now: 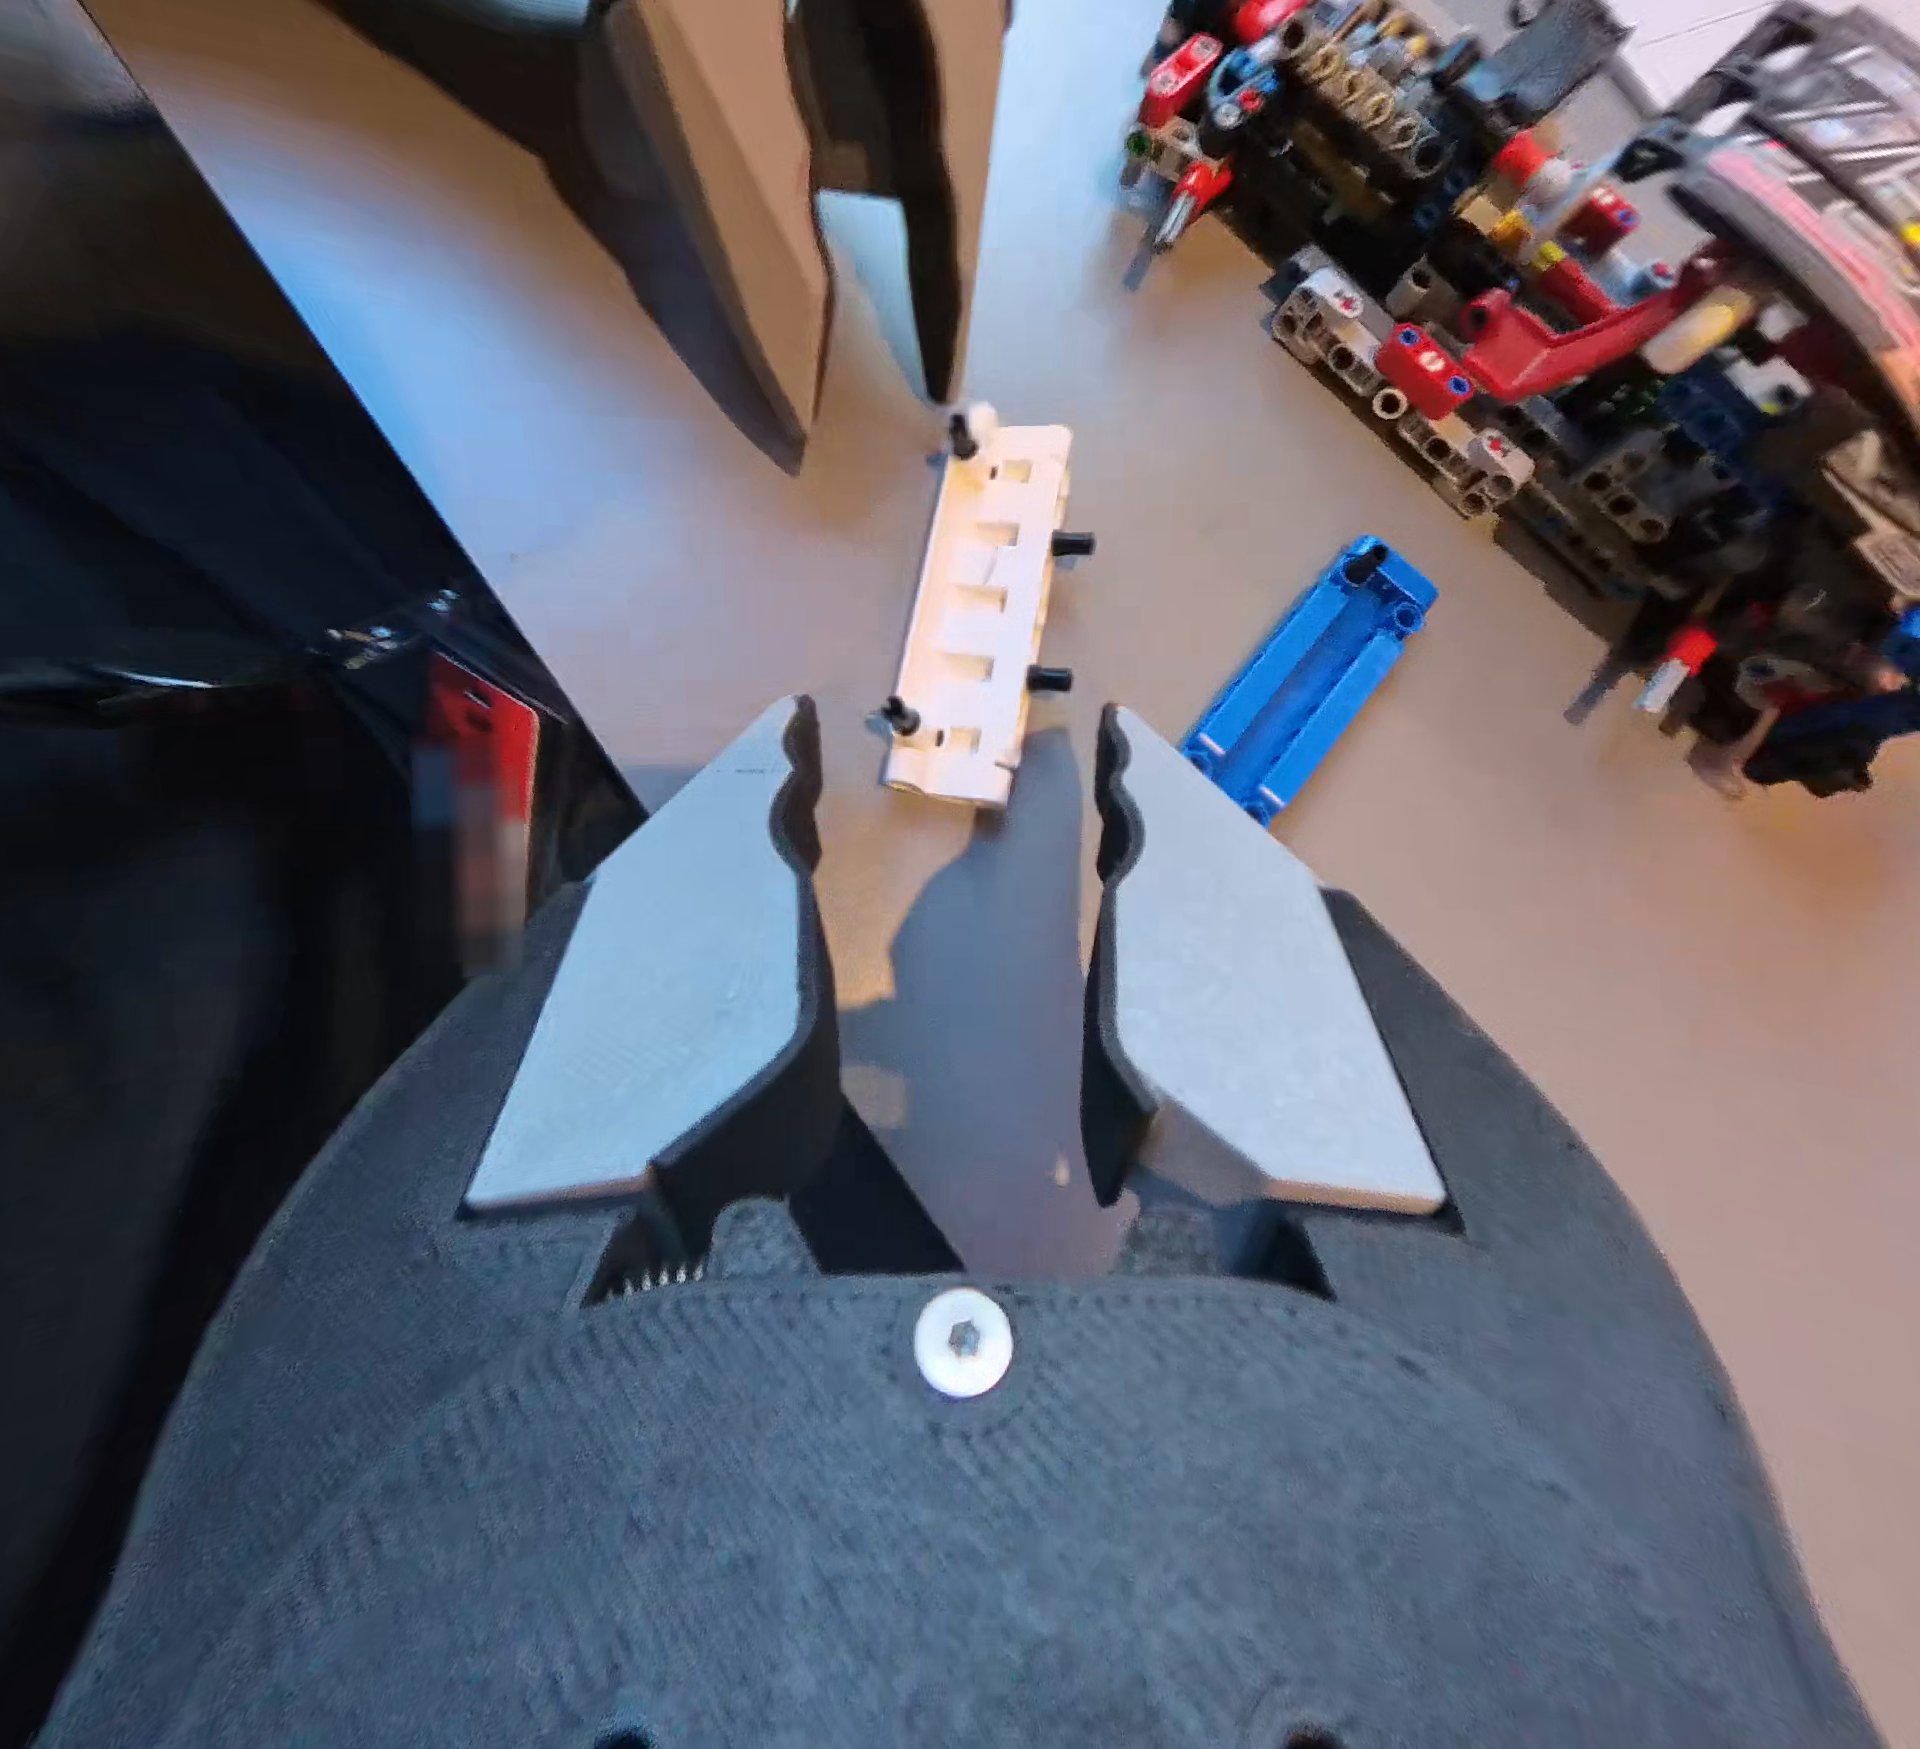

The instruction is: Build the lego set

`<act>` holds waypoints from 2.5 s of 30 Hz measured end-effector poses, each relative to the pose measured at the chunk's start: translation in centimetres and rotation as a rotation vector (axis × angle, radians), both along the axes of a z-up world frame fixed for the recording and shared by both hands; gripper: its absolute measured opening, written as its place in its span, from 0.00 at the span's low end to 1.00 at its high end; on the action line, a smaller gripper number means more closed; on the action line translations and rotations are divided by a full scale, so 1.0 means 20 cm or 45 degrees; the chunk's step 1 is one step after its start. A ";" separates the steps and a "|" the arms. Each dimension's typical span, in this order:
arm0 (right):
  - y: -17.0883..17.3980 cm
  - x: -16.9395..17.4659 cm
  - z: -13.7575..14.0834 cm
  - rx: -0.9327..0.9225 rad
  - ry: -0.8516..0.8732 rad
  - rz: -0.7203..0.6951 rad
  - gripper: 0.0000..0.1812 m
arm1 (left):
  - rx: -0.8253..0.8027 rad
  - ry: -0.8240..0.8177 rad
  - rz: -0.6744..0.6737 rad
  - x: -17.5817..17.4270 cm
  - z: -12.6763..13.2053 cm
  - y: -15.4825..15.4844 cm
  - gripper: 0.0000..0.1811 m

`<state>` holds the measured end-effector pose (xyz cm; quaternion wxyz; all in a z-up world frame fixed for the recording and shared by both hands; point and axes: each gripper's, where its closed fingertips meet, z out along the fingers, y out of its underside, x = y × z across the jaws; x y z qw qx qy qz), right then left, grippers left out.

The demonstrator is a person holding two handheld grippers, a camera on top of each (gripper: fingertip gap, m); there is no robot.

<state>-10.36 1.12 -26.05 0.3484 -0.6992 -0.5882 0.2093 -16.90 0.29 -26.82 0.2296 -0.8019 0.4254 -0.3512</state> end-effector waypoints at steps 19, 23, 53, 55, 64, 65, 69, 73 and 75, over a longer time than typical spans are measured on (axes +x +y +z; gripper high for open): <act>0.33 0.01 -0.11 -0.091 -0.236 0.395 0.14 | 0.079 0.037 0.083 -0.14 -0.03 0.01 0.18; 0.31 0.01 -0.11 -0.086 -0.282 0.633 0.15 | 0.143 0.086 0.057 -0.15 -0.03 0.01 0.19; 0.05 -0.07 -0.08 0.093 -0.019 0.098 0.32 | 0.330 0.154 0.176 -0.30 -0.05 0.12 0.18; 0.06 -0.06 -0.08 0.087 -0.024 0.113 0.29 | 0.320 0.145 0.173 -0.30 -0.05 0.12 0.18; 0.11 0.01 -0.10 0.064 -0.040 0.188 0.13 | 0.366 0.175 0.102 -0.26 -0.05 0.14 0.19; 0.11 0.02 -0.10 0.068 -0.040 0.193 0.13 | 0.418 0.225 0.098 -0.27 -0.06 0.16 0.20; 0.13 0.06 -0.10 0.087 -0.052 0.190 0.13 | 0.559 0.324 -0.032 -0.26 -0.01 0.21 0.25; 0.14 0.10 -0.09 0.103 -0.072 0.171 0.13 | 0.529 0.346 -0.188 -0.15 0.00 0.23 0.36; 0.14 0.10 -0.08 0.107 -0.066 0.161 0.15 | 0.556 0.349 -0.242 -0.07 0.01 0.25 0.35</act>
